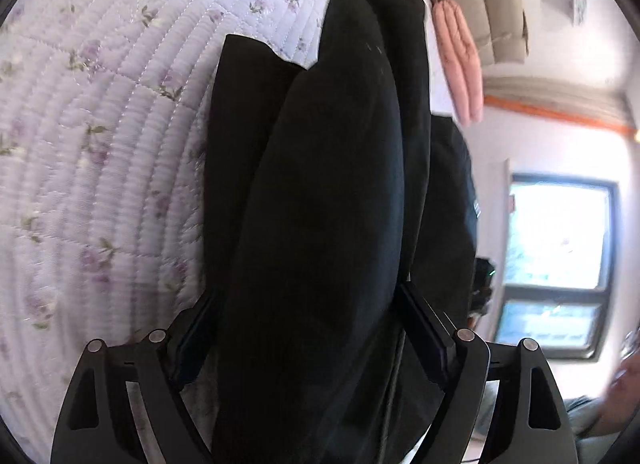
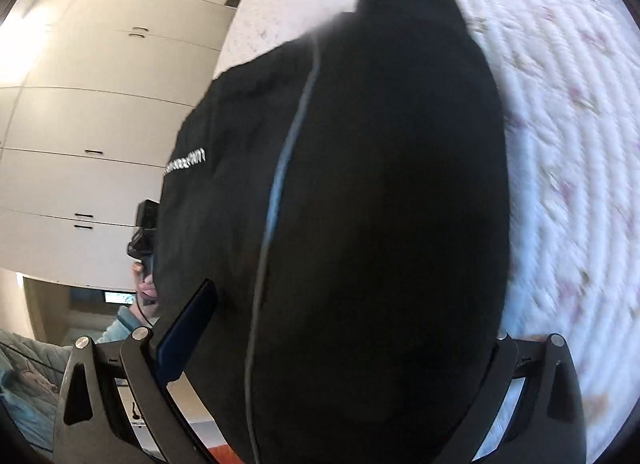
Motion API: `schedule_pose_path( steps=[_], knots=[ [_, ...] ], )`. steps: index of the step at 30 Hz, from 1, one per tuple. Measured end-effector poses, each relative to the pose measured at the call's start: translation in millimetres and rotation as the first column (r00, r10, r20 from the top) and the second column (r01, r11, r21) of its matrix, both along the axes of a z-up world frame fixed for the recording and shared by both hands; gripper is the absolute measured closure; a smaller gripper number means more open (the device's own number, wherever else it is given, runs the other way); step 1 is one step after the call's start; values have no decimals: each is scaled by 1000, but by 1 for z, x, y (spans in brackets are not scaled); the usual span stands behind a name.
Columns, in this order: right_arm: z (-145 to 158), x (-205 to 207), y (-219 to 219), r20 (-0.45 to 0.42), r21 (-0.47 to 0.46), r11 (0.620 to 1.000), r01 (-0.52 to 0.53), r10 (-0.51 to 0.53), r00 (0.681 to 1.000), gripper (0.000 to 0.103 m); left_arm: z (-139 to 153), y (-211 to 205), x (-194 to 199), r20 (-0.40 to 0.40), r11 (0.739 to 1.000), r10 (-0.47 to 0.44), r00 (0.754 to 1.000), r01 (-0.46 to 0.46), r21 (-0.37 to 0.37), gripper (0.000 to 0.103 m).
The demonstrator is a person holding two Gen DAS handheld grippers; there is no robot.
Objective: Fold large clothes
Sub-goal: 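Grasp the jacket edge with both tools and lift it to fold in half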
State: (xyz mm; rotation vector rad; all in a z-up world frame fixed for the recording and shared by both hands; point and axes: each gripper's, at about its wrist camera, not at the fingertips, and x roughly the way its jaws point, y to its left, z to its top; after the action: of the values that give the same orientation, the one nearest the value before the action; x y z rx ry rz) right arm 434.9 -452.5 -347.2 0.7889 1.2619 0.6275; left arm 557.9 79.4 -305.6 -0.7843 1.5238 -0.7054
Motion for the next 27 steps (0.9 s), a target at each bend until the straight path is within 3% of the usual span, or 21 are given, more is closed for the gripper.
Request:
schedule_pose_path(
  steps=[1,2,3,5,6,8,9,11,14,16,22,27],
  knots=[
    [3,1,5,13,-31,999,-18,18,1000,0,1,-2,0,4,1000,7,1000,-7,13,18],
    [6,1,10,27,-66,997,-33,34,999,3,4,-5,1,19,999,2,1000,-2,44,25],
    [10,-1,12,40,-92,995,-36,40,998,6,11,-11,-1,47,994,-19,999,14,109,29],
    [16,-4,14,62,-136,990,-22,30,998,19,31,-28,-7,128,970,-78,989,46,238,45],
    [20,-8,13,75,-146,989,-4,15,997,22,40,-33,-10,159,962,-94,983,49,270,50],
    [26,-12,11,101,-162,987,16,0,995,41,57,-39,-18,205,949,-109,973,40,312,65],
    [30,-16,11,114,-173,985,22,-2,993,44,64,-40,-21,220,947,-105,970,30,320,67],
    [32,-18,15,139,-191,981,30,-3,990,57,82,-44,-28,267,947,-99,959,8,322,72],
    [37,-20,18,174,-202,978,48,-13,985,61,107,-45,-40,332,962,-70,941,-24,272,75],
    [43,-25,25,204,-201,977,65,-23,979,62,130,-39,-49,361,977,-47,931,-32,209,75],
    [61,-34,49,268,-213,975,68,-9,963,62,193,-19,-89,453,978,-71,888,-27,206,76],
    [83,-54,55,300,-243,968,71,5,954,63,219,9,-129,480,983,-60,875,-31,180,76]
  ],
)
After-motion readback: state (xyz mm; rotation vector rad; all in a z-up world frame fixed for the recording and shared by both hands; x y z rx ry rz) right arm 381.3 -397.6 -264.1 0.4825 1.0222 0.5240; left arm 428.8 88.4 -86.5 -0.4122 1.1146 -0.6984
